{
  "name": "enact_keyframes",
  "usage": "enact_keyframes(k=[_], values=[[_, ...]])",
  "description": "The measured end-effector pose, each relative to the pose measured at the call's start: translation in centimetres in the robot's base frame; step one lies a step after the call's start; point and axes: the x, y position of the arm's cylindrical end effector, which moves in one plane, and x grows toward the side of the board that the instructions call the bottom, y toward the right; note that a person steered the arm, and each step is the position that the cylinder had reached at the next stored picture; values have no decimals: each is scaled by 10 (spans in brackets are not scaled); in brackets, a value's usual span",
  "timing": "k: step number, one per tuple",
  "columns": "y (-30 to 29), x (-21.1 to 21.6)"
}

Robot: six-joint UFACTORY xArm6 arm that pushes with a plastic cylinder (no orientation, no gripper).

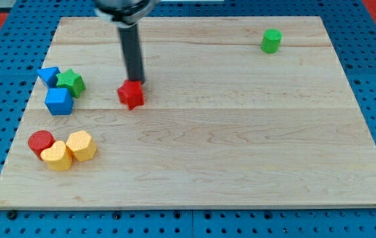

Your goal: Move the red star to the bottom right of the yellow hexagon

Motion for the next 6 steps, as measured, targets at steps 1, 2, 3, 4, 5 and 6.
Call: enact_keyframes(k=[1,2,3,4,5,6], values=[[-6,64],[-14,94],[6,84],[35,114],[5,128],[-23,138]])
